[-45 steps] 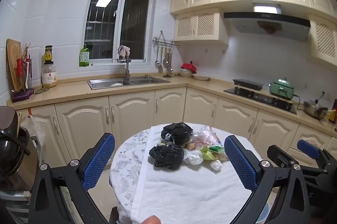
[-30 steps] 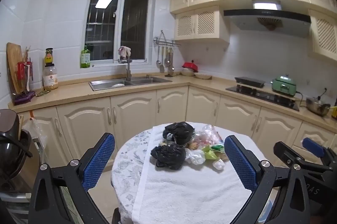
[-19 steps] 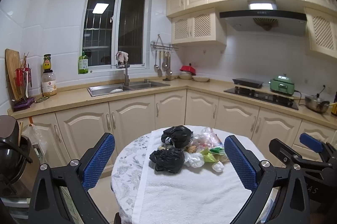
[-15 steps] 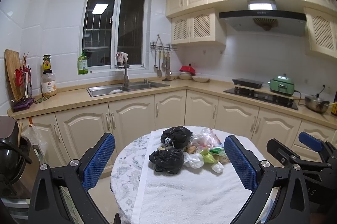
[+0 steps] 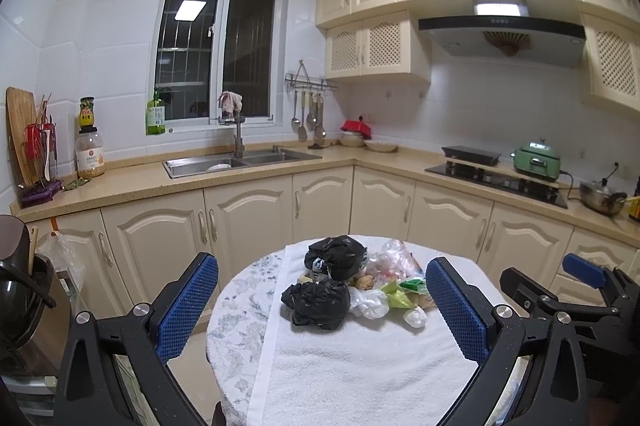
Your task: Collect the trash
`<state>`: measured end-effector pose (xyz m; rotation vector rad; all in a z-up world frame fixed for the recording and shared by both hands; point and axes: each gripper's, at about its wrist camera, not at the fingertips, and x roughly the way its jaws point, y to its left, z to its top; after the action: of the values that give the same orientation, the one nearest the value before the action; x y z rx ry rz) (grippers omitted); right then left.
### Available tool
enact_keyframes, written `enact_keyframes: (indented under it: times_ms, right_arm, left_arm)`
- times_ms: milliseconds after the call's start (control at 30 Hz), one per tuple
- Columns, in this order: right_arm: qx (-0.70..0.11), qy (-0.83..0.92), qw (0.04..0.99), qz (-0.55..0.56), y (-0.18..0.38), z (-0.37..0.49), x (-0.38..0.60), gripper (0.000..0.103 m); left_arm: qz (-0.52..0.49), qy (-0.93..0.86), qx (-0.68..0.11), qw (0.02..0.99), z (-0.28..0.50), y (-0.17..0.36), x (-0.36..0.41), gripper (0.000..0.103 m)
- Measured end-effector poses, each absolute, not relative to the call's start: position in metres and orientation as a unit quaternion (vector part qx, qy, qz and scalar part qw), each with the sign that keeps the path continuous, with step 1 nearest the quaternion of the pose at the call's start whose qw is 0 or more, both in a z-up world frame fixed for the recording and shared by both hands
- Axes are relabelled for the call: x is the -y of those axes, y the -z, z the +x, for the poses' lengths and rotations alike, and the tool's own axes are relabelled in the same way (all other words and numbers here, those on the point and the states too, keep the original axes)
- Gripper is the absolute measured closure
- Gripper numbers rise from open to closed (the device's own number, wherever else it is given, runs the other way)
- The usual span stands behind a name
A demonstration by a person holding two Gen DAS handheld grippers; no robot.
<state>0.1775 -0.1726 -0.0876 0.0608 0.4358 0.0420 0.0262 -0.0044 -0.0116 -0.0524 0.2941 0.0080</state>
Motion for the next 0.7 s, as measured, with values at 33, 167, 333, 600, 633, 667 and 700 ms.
enact_keyframes:
  times_ms: [33,167,333,600,633,667,700]
  right_arm:
    - [-0.219,-0.021,0.975,0.027,0.089,0.181,0.172,0.000]
    - [-0.229,-0.020,0.973,0.016,0.095,0.196,0.171,0.000]
    - [-0.239,-0.023,0.971,0.023,0.108,0.210,0.172,0.000]
    - [-0.275,-0.014,0.961,0.011,0.128,0.244,0.174,0.000]
    - [-0.280,-0.013,0.960,0.009,0.131,0.249,0.174,0.000]
    - [-0.284,-0.014,0.959,0.008,0.134,0.254,0.174,0.000]
    - [-0.289,-0.013,0.957,0.006,0.137,0.260,0.175,0.000]
  left_arm:
    - [-0.026,-0.004,-0.149,0.988,0.031,0.012,0.004,0.001]
    - [-0.025,-0.005,-0.163,0.986,0.054,0.020,0.003,0.001]
    - [-0.021,-0.002,-0.175,0.984,0.081,0.026,0.005,0.001]
    - [-0.017,0.001,-0.209,0.978,0.133,0.044,0.004,0.001]
    - [-0.018,0.002,-0.214,0.977,0.140,0.047,0.003,0.001]
    - [-0.018,0.003,-0.221,0.975,0.149,0.051,0.002,0.001]
    - [-0.018,0.003,-0.226,0.974,0.156,0.054,0.002,0.001]
